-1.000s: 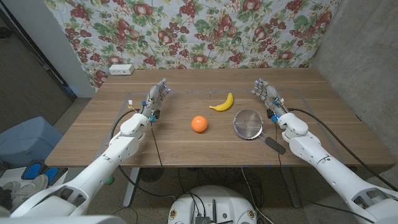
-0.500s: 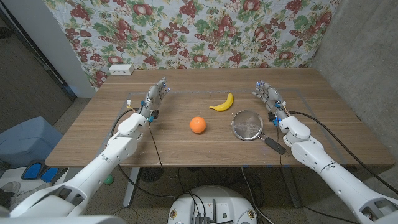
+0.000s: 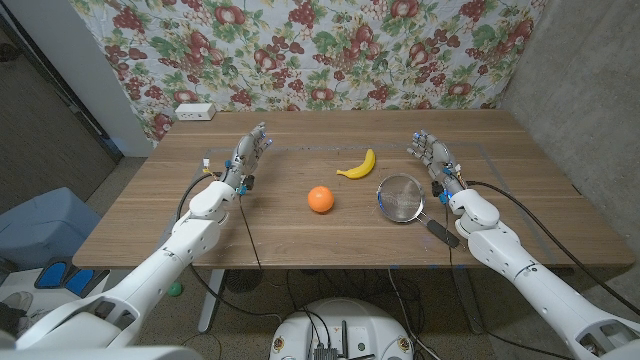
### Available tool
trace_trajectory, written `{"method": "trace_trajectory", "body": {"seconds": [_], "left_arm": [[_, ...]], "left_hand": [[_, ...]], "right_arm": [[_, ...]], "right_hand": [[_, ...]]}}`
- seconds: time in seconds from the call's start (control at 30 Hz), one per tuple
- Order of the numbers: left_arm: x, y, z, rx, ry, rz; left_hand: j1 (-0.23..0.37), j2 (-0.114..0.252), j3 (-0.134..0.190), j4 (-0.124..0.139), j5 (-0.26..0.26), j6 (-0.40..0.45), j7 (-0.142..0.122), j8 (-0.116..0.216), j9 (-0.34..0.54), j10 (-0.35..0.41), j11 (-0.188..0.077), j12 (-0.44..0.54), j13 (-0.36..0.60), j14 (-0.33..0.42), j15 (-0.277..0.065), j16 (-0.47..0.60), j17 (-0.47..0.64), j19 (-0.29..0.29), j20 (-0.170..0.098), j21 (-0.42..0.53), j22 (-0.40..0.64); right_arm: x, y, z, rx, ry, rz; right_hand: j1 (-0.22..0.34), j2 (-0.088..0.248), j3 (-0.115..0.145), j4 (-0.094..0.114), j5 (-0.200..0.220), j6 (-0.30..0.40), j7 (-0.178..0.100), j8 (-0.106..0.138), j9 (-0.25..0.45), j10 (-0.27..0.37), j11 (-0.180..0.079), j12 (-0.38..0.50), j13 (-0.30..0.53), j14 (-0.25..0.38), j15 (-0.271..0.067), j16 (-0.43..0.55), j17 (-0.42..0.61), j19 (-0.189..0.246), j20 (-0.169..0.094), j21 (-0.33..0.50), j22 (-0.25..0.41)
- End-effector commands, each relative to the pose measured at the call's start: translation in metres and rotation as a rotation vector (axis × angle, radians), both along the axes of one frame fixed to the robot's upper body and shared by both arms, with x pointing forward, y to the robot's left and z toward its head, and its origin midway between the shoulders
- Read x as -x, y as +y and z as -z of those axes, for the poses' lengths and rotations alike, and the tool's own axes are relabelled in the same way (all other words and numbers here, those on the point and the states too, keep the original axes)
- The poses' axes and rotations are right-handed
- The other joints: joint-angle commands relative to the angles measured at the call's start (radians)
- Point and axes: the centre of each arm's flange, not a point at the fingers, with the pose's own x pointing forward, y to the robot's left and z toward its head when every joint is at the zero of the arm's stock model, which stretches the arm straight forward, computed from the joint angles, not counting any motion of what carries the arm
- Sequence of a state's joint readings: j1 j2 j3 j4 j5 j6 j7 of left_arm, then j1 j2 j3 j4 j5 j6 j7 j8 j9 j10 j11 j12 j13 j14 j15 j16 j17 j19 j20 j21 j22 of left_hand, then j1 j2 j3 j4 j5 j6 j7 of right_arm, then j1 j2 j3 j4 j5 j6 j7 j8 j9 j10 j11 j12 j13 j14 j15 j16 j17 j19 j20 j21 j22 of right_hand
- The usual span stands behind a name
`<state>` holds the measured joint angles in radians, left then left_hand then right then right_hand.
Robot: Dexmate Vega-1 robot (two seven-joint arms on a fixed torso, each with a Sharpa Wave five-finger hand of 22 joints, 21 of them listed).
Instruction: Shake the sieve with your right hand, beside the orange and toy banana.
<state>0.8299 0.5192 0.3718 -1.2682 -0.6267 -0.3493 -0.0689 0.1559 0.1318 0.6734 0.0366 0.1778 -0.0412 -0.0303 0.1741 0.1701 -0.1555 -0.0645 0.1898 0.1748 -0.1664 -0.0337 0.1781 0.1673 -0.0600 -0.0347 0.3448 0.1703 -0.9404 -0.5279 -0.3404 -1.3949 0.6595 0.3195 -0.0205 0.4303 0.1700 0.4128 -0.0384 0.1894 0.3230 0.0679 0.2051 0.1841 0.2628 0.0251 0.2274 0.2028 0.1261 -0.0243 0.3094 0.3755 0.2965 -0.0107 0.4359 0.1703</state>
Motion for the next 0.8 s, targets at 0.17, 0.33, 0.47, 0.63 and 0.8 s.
{"method": "trace_trajectory", "body": {"seconds": [0.17, 0.33, 0.47, 0.63, 0.8], "left_arm": [[-0.002, -0.006, -0.013, -0.009, -0.048, -0.037], [-0.003, -0.009, -0.02, -0.042, -0.07, -0.055], [-0.003, -0.012, -0.025, -0.064, -0.085, -0.062], [-0.002, -0.016, -0.032, -0.089, -0.11, -0.079], [0.0, -0.021, -0.038, -0.112, -0.131, -0.089]], "left_hand": [[0.02, 0.019, -0.011, -0.052, 0.003, 0.054, 0.003, 0.018, 0.003, 0.068, 0.018, 0.019, 0.001, 0.066, -0.004, 0.015, 0.0, 0.07, 0.033, 0.009, 0.006], [0.02, 0.009, -0.016, -0.069, 0.001, 0.065, 0.004, 0.018, 0.003, 0.088, 0.019, 0.022, 0.002, 0.088, -0.006, 0.016, -0.001, 0.088, 0.038, 0.01, 0.007], [0.021, 0.004, -0.019, -0.079, 0.001, 0.075, 0.008, 0.019, 0.004, 0.097, 0.017, 0.022, 0.002, 0.1, -0.005, 0.015, -0.001, 0.102, 0.046, 0.011, 0.008], [0.019, 0.001, -0.02, -0.088, 0.001, 0.094, 0.0, 0.022, 0.004, 0.116, 0.02, 0.025, 0.002, 0.121, 0.003, 0.017, 0.0, 0.119, 0.054, 0.013, 0.009], [0.011, 0.0, -0.021, -0.094, 0.0, 0.113, -0.002, 0.023, 0.005, 0.132, 0.028, 0.024, 0.003, 0.154, 0.018, 0.021, 0.003, 0.147, 0.081, 0.017, 0.01]], "right_arm": [[-0.001, -0.004, 0.006, -0.024, 0.017, 0.02], [0.001, -0.004, 0.009, -0.029, 0.018, 0.028], [0.001, -0.004, 0.012, -0.028, 0.022, 0.034], [0.001, -0.003, 0.014, -0.037, 0.026, 0.036], [0.001, -0.003, 0.015, -0.035, 0.03, 0.04]], "right_hand": [[-0.005, 0.004, 0.005, -0.006, 0.0, 0.014, 0.007, -0.002, 0.002, 0.012, 0.007, -0.001, 0.002, 0.011, 0.015, -0.003, -0.002, 0.01, 0.011, -0.007, 0.003], [-0.003, 0.005, 0.007, -0.01, 0.001, 0.017, 0.007, -0.001, 0.002, 0.017, 0.007, 0.0, 0.002, 0.016, 0.013, -0.002, -0.003, 0.015, 0.012, -0.007, 0.004], [-0.002, 0.006, 0.008, -0.012, 0.001, 0.023, 0.009, 0.0, 0.002, 0.021, 0.007, 0.0, 0.002, 0.02, 0.013, -0.001, -0.004, 0.019, 0.013, -0.008, 0.004], [-0.002, 0.007, 0.009, -0.014, 0.002, 0.027, 0.01, 0.0, 0.002, 0.028, 0.012, 0.001, 0.002, 0.022, 0.017, -0.001, -0.005, 0.021, 0.013, -0.009, 0.004], [-0.001, 0.007, 0.01, -0.016, 0.002, 0.032, 0.013, 0.001, 0.002, 0.034, 0.014, 0.002, 0.002, 0.027, 0.02, 0.0, -0.006, 0.024, 0.019, -0.01, 0.004]]}}
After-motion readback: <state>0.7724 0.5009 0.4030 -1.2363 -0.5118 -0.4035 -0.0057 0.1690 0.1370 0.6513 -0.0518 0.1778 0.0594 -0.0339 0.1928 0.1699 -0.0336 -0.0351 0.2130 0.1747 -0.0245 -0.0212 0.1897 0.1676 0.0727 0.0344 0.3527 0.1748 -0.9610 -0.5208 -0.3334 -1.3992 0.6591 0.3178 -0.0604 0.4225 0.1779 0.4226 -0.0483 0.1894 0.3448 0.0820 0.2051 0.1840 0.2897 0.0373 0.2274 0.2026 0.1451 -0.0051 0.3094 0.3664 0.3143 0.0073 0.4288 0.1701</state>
